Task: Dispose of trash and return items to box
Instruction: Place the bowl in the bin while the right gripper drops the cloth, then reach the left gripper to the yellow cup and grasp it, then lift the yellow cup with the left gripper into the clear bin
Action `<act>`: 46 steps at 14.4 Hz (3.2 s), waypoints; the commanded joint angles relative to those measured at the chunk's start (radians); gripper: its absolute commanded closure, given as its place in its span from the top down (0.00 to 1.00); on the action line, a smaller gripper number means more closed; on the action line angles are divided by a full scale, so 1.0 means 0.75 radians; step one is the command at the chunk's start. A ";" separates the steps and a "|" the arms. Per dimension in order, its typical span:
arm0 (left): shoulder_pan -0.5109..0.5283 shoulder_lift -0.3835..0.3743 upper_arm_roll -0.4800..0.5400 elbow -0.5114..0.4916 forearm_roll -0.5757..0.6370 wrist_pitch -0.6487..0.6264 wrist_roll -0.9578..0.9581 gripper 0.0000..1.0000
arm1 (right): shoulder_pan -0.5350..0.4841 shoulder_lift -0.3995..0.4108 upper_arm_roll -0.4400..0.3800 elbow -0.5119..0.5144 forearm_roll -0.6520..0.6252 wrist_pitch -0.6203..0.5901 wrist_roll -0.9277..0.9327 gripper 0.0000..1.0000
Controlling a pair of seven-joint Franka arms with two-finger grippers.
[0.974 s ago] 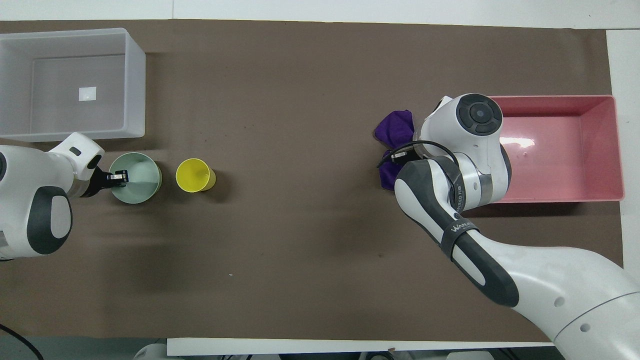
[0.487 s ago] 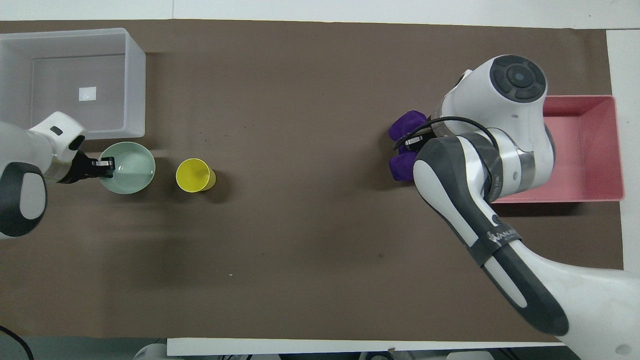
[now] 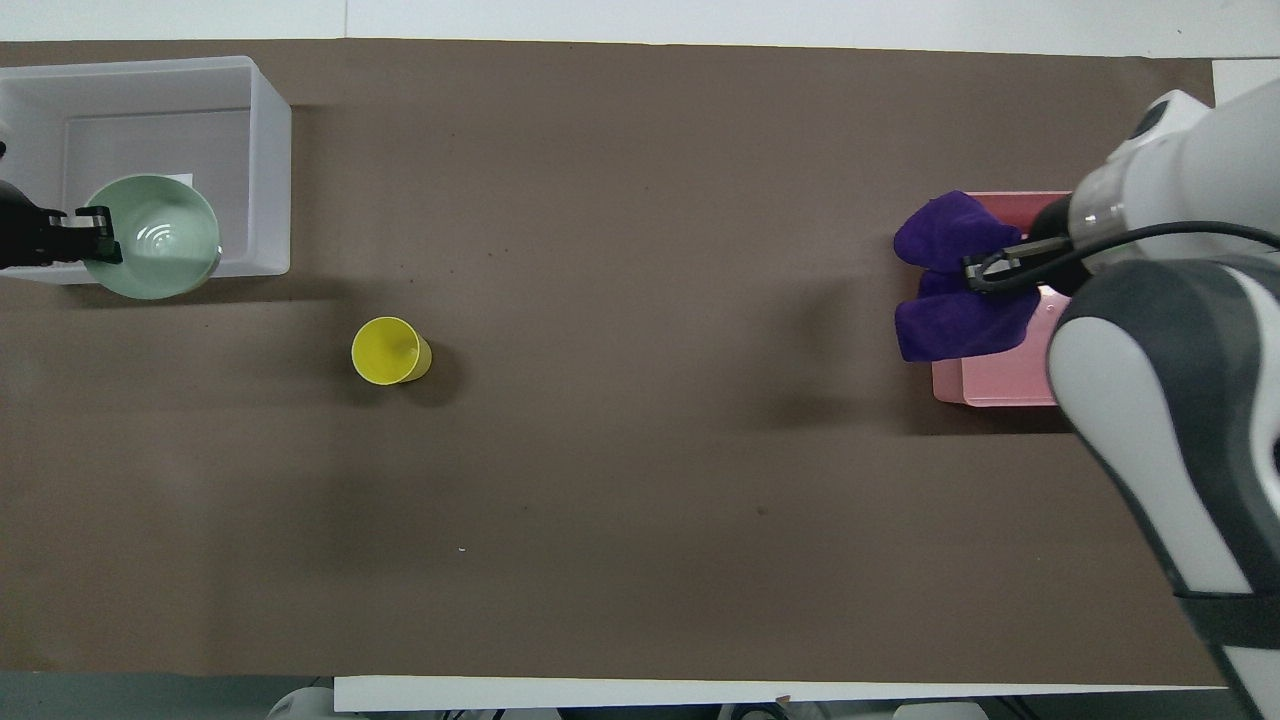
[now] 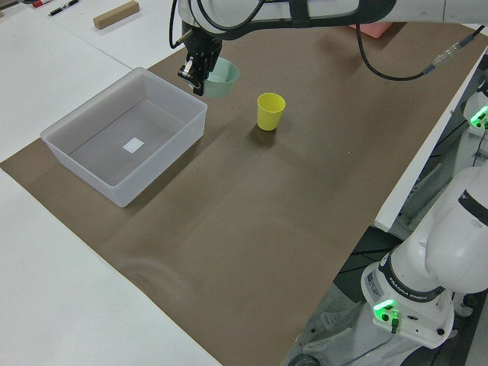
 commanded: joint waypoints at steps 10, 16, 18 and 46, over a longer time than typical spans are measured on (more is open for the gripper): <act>0.074 0.516 -0.001 0.220 -0.010 0.449 0.009 0.31 | -0.256 0.153 0.013 -0.280 -0.028 0.320 -0.234 0.03; 0.060 0.400 -0.005 0.312 -0.012 0.192 -0.003 0.74 | -0.212 0.190 0.013 -0.350 -0.028 0.443 -0.234 0.27; 0.011 0.288 -0.011 0.296 -0.010 0.074 -0.011 0.96 | -0.197 0.200 0.019 -0.325 -0.028 0.433 -0.228 0.76; -0.460 -0.171 -0.017 -0.580 -0.010 0.333 -0.502 0.01 | -0.091 0.025 0.027 0.254 -0.059 -0.476 -0.054 1.00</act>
